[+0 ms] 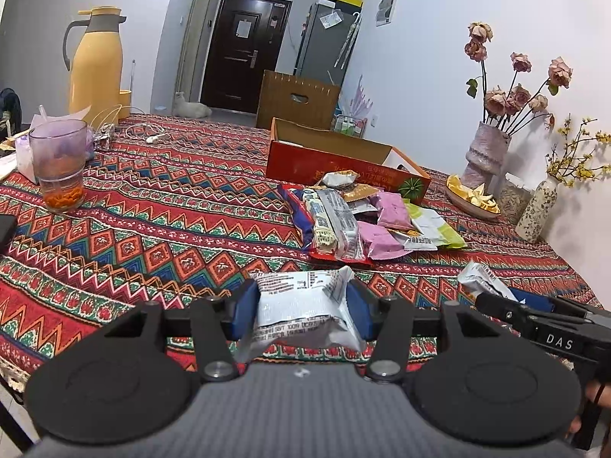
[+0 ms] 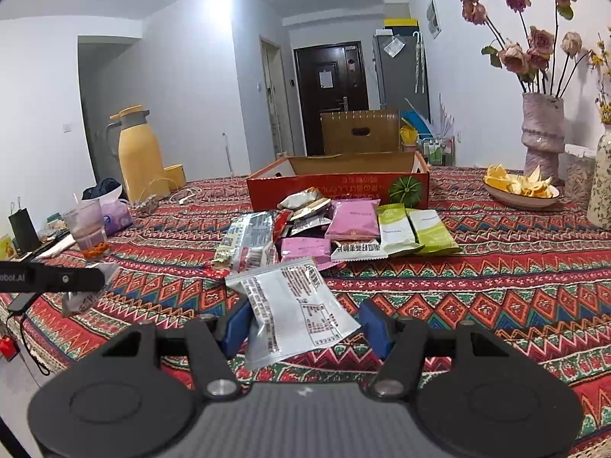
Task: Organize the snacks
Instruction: 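Carry both white packets into the open box and open both tools, then withdraw both tools from the box back over the snack pile, then grasp a long white bar packet with the left tool while the right grasps a cracker packet, then carry the white bar packet into the box with the left tool while the right carries the cracker packet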
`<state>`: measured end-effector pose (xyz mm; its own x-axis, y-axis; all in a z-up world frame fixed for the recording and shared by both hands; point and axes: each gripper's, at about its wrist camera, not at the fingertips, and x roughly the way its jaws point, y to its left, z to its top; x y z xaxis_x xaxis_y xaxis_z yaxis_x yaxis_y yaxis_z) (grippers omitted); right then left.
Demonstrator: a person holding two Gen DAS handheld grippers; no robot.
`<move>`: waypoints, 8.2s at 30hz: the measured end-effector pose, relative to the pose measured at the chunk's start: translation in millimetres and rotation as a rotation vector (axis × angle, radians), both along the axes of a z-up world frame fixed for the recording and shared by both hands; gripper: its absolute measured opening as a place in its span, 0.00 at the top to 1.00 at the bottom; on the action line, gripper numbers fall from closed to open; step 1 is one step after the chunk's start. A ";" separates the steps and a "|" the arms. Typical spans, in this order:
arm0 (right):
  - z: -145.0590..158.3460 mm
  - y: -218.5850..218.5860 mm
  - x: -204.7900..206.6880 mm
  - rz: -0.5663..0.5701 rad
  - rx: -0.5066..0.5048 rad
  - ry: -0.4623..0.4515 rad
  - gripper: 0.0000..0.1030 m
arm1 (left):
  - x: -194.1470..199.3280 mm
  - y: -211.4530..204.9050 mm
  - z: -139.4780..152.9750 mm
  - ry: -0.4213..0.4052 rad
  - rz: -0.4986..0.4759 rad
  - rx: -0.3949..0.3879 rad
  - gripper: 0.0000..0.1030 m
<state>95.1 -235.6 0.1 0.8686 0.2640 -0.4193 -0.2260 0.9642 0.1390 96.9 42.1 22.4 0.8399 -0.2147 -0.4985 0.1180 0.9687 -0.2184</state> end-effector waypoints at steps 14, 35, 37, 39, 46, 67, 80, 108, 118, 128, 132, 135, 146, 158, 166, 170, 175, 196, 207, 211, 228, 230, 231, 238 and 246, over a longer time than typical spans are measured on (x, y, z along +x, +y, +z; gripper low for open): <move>31.0 -1.5 13.8 -0.040 -0.022 -0.094 0.41 | 46.8 -9.6 25.1 -0.048 -0.019 0.041 0.49; 95.5 -51.9 192.4 -0.021 -0.024 -0.127 0.41 | 236.5 -38.1 73.3 -0.111 -0.007 0.134 0.48; 103.8 -53.6 219.5 0.004 -0.035 -0.121 0.41 | 264.4 -43.7 77.5 -0.105 -0.019 0.139 0.48; 109.5 -53.0 251.6 0.019 -0.063 -0.114 0.41 | 290.5 -49.6 78.0 -0.107 -0.029 0.158 0.48; 109.2 -51.4 370.6 0.048 -0.095 -0.040 0.41 | 406.6 -78.7 62.2 -0.049 -0.040 0.193 0.48; 3.8 -13.4 583.0 -0.040 -0.422 0.329 0.15 | 593.8 -95.4 -21.4 0.269 -0.064 0.075 0.18; 106.4 -38.0 478.3 -0.045 -0.351 0.177 0.10 | 481.9 -66.9 95.5 0.118 -0.002 0.128 0.04; 75.4 -45.5 20.1 0.035 -0.180 -0.249 0.00 | 1.3 -10.9 50.6 -0.213 0.022 0.086 0.00; -11.8 -48.4 -38.1 -0.161 -0.110 -0.171 0.00 | -21.3 -20.9 4.9 -0.158 -0.014 0.157 0.00; -26.3 -38.7 -27.8 -0.149 -0.141 -0.120 0.00 | 0.5 -22.7 -4.8 -0.116 -0.040 0.163 0.00; -26.1 -35.5 -14.0 -0.148 -0.140 -0.106 0.00 | 28.7 -26.5 -8.2 -0.071 -0.036 0.143 0.00; -25.4 -36.1 -0.9 -0.152 -0.134 -0.091 0.00 | 61.3 -44.1 -9.8 -0.060 -0.059 0.121 0.00; -20.2 -48.3 50.2 -0.177 -0.086 -0.026 0.02 | 199.0 -101.5 -40.3 0.010 -0.015 0.190 0.00; -12.0 -21.3 151.5 -0.052 -0.072 0.068 0.37 | 192.9 -48.8 -41.1 0.068 0.015 0.049 0.41; -28.0 0.6 210.1 -0.035 -0.046 0.161 0.49 | 188.6 -39.1 -46.9 0.092 -0.033 0.052 0.33; -37.9 0.3 218.1 -0.047 -0.056 0.215 0.50 | 193.2 -41.0 -52.4 0.113 -0.023 0.058 0.37; -34.2 -3.3 198.0 -0.053 -0.059 0.203 0.53 | 175.7 -37.4 -44.2 0.120 -0.019 0.037 0.43; -37.6 -4.3 87.1 -0.057 -0.137 0.185 0.57 | 102.9 -43.7 -48.8 0.172 -0.063 0.081 0.40; -17.5 -19.4 60.2 -0.082 -0.085 0.136 0.60 | 84.7 -39.8 -15.2 0.094 -0.076 0.052 0.43; -5.4 -21.4 64.2 -0.072 -0.082 0.118 0.60 | 103.9 -32.9 10.6 0.092 -0.057 0.033 0.43; 133.2 -25.5 348.0 0.128 -0.111 0.027 0.60 | 429.3 -74.9 81.3 0.085 0.007 0.057 0.42; 119.8 -18.1 411.1 0.094 -0.119 0.088 0.60 | 470.6 -83.7 63.8 0.141 0.014 0.075 0.42; 108.2 -12.6 444.7 0.083 -0.141 0.129 0.60 | 485.9 -87.5 53.5 0.160 0.018 0.098 0.42; 33.6 9.9 574.1 -0.029 -0.224 0.328 0.58 | 525.8 -93.5 -5.7 0.254 0.025 0.198 0.41; 6.7 23.2 594.2 -0.018 -0.205 0.411 0.36 | 514.4 -91.5 -13.0 0.242 0.004 0.227 0.27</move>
